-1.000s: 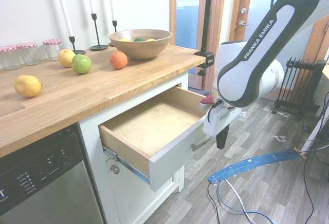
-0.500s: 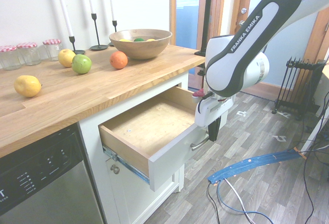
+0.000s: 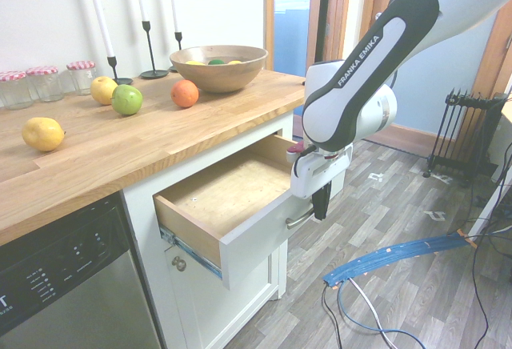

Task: Close the drawer

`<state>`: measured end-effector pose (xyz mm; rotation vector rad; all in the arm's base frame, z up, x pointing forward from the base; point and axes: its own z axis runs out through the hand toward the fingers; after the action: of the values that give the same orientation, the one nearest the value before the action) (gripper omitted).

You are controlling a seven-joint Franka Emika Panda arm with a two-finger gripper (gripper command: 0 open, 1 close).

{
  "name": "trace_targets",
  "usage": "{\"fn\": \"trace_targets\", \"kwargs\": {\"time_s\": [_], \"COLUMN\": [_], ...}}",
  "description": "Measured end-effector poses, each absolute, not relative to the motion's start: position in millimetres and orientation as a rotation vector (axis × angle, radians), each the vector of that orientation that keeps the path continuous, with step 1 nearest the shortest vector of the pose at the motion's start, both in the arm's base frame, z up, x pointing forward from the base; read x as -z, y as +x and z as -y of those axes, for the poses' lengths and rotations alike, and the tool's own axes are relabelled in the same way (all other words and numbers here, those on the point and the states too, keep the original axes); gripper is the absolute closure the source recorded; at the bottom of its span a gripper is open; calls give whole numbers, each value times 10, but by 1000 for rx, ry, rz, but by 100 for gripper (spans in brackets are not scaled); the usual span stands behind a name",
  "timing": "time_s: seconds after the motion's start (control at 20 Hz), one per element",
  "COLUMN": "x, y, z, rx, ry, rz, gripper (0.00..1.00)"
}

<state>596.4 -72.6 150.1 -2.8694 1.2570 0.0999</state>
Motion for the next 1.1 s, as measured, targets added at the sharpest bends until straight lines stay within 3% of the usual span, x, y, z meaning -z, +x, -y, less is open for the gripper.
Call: {"fn": "trace_targets", "kwargs": {"time_s": [1.1], "x": [-1431], "y": [6694], "z": [707], "rx": [-130], "ry": [-2886], "rz": [-1245], "gripper": [100]}}
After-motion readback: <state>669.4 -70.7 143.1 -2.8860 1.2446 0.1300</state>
